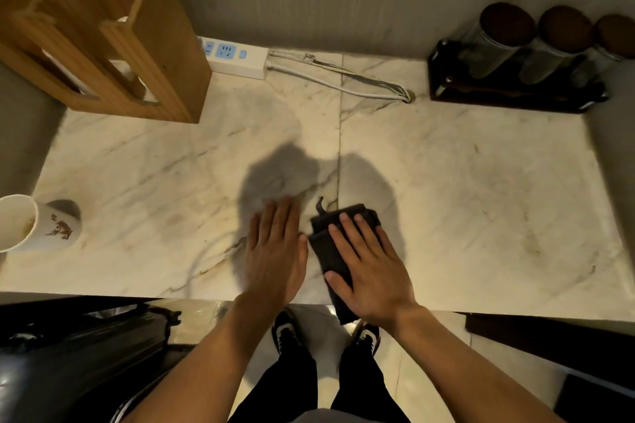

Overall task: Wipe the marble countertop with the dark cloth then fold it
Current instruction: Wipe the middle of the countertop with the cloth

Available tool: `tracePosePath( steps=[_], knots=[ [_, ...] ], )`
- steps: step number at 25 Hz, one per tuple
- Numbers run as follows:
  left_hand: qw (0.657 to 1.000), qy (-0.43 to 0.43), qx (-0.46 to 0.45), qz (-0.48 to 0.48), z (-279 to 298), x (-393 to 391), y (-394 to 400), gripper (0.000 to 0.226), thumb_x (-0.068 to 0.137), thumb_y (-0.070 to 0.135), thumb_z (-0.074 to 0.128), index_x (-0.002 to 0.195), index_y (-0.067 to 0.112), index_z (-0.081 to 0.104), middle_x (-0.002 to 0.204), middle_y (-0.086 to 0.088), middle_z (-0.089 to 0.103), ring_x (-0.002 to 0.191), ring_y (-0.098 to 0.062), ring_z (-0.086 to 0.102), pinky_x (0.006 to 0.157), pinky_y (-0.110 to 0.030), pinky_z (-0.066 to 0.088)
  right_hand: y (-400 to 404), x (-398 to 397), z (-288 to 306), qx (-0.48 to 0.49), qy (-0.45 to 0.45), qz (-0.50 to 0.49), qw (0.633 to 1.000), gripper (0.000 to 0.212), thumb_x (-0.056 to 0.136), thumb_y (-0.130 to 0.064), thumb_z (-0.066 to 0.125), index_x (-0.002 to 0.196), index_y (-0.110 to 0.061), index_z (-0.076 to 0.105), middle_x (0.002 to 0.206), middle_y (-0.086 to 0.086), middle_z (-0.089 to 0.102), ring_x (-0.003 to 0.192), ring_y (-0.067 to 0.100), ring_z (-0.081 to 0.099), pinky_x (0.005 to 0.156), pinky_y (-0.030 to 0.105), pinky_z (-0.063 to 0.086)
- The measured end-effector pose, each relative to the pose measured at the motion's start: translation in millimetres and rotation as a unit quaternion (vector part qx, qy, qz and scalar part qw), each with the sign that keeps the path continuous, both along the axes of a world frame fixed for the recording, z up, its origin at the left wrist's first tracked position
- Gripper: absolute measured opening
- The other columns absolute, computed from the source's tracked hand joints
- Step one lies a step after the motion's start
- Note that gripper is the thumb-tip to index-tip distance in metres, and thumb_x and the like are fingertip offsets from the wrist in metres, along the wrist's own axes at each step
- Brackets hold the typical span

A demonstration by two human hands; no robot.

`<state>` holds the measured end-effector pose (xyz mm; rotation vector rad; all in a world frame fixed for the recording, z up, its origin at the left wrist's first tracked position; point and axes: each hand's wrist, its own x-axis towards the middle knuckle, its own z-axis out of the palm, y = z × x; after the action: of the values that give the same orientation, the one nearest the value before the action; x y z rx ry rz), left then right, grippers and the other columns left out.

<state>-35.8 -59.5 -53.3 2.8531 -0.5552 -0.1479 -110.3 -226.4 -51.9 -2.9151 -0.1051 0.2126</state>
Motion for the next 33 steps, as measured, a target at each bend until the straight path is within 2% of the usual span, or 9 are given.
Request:
tracePosePath(
  steps=[7,16,19,24,33],
  knots=[
    [1.0,0.003,-0.023,0.002,-2,1,-21,0.054,0.095,0.029,0.033,0.142,0.004,0.04,0.148,-0.017,0.042,0.14,-0.034,0.034,0.113,-0.052,0.024,-31,14,0,-0.021,0.006,0.041,0.999,0.069,0.093,-0.054,0.034,0.152,-0.021,0.02,0.16,0.003,0.013,0.148,0.022,0.006,0.116,0.045,0.014],
    [0.998,-0.016,-0.053,-0.014,-1,10,-47,0.052,0.093,0.029,0.036,0.139,0.005,0.045,0.145,-0.016,0.047,0.138,-0.033,0.037,0.113,-0.051,0.023,-54,62,-2,-0.016,-0.019,-0.019,1.0,0.066,0.094,-0.051,0.036,0.151,-0.02,0.024,0.158,0.007,0.023,0.147,0.025,0.014,0.117,0.047,0.017],
    [0.998,-0.021,-0.055,-0.028,-3,11,-59,0.052,0.092,0.029,0.037,0.137,0.005,0.048,0.144,-0.016,0.048,0.137,-0.033,0.039,0.112,-0.052,0.025,-62,83,-4,-0.02,-0.012,-0.051,0.998,0.068,0.093,-0.053,0.032,0.152,-0.022,0.018,0.16,0.005,0.018,0.147,0.024,0.009,0.118,0.046,0.012],
    [0.999,-0.018,-0.006,-0.03,-9,11,-67,0.053,0.091,0.033,0.039,0.138,0.009,0.049,0.146,-0.013,0.047,0.137,-0.032,0.038,0.112,-0.052,0.022,-73,116,-4,-0.024,-0.002,-0.096,0.995,0.071,0.092,-0.056,0.027,0.153,-0.025,0.009,0.162,0.002,0.007,0.148,0.021,0.0,0.119,0.043,0.004],
    [0.999,-0.019,0.012,-0.031,-6,12,-69,0.053,0.092,0.032,0.043,0.141,0.012,0.046,0.15,-0.009,0.042,0.14,-0.031,0.034,0.113,-0.051,0.021,-91,164,-8,-0.027,-0.009,-0.182,0.983,0.07,0.093,-0.056,0.022,0.152,-0.023,0.008,0.162,0.004,0.007,0.148,0.024,0.0,0.119,0.045,0.004]
  ],
)
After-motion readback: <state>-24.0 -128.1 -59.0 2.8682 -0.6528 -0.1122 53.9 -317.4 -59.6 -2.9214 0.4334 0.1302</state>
